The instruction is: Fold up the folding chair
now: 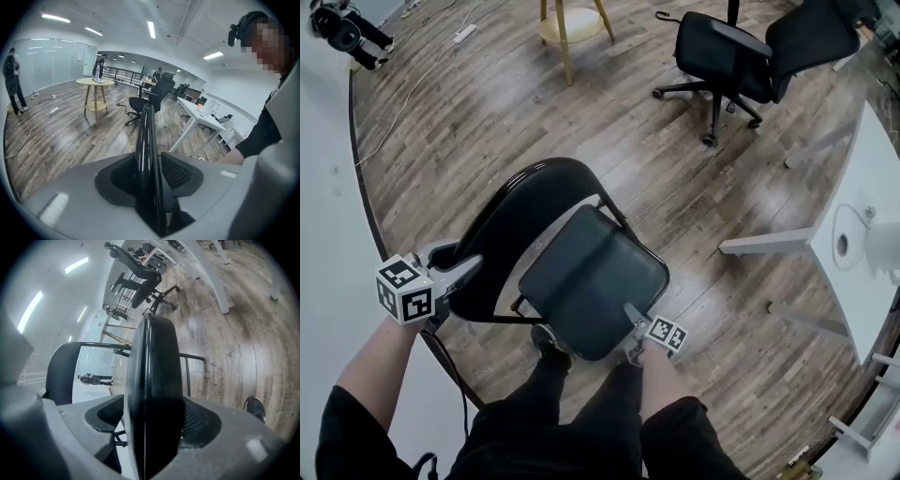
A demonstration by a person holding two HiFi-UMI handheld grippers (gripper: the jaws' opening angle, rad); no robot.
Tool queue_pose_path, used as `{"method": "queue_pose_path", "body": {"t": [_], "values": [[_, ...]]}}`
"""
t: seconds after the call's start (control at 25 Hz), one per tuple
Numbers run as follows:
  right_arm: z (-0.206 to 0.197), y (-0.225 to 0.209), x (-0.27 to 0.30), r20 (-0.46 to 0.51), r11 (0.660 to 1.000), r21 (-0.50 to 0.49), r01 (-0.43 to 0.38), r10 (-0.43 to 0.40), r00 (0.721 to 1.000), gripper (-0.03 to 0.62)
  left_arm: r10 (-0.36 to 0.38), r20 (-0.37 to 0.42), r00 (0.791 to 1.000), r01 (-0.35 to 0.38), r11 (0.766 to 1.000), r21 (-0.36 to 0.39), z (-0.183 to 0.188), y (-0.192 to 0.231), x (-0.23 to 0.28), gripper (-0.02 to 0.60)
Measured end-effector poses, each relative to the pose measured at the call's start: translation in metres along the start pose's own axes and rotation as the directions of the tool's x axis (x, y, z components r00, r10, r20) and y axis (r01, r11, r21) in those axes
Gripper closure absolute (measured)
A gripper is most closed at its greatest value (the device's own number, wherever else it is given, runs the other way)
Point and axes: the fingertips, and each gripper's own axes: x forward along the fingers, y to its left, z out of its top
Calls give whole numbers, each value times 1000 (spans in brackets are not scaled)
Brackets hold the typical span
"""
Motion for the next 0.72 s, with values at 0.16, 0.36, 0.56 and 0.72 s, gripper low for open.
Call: {"method": "queue_pose_path", "body": {"t": [0.16,0.36,0.56,0.72], "values": [[4,13,-3,4,1000,-13,16,-16,1000,244,-11,-3,1000,11,1000,-11,7,-10,-3,431],[4,32,-5,11,999,-15,28,-28,1000,250,-5,-5,1000,5,1000,0,11,-19,-6,433],[4,51,-9,13,999,-28,32,-31,999,260,10,-3,1000,-10,1000,6,14,-29,-11,443],[4,65,-10,7,999,-42,34,-33,999,264,13,-1,1000,-13,1000,8,16,-38,-13,448]]}}
